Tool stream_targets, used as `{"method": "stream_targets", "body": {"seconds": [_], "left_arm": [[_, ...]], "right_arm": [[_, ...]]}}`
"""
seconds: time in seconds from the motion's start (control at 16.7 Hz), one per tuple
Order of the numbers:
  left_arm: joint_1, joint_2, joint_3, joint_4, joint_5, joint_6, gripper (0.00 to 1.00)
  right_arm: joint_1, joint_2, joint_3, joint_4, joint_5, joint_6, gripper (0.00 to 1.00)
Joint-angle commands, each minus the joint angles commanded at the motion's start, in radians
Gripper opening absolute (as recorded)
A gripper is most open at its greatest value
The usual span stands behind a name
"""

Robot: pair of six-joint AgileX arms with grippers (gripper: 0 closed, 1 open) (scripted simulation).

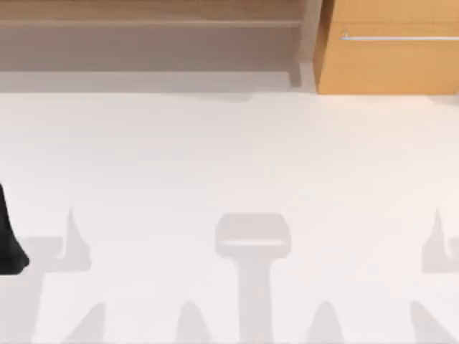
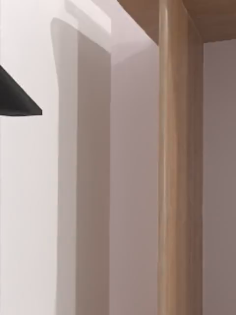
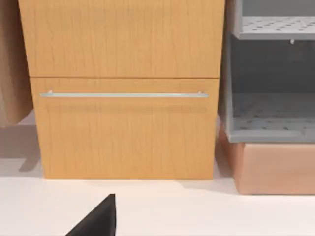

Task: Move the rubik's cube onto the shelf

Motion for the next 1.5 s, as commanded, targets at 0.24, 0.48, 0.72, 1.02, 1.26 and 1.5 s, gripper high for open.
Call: {"method": "stream_targets", "body": {"seconds": [0.24,0.48,0.72,1.02,1.26,1.5], "left_arm": [[0.000,0.000,0.000,0.000,0.000,0.000,1.00],[0.000,0.000,0.000,0.000,0.000,0.000,1.00],[0.000,0.000,0.000,0.000,0.000,0.000,1.00],[0.000,0.000,0.000,0.000,0.000,0.000,1.00],[0.000,0.000,0.000,0.000,0.000,0.000,1.00],[0.000,0.000,0.000,0.000,0.000,0.000,1.00]], "right_arm": [[0.001,0.020,0.016,0.019,0.004,-0.019,1.00],[0.013,0.155,0.094,0.116,0.020,-0.133,1.00],[0.038,0.411,0.213,0.268,0.043,-0.327,1.00],[0.077,0.847,0.399,0.516,0.082,-0.637,1.00],[0.108,1.237,0.560,0.736,0.118,-0.905,1.00],[0.137,1.620,0.712,0.947,0.153,-1.159,1.00]]}}
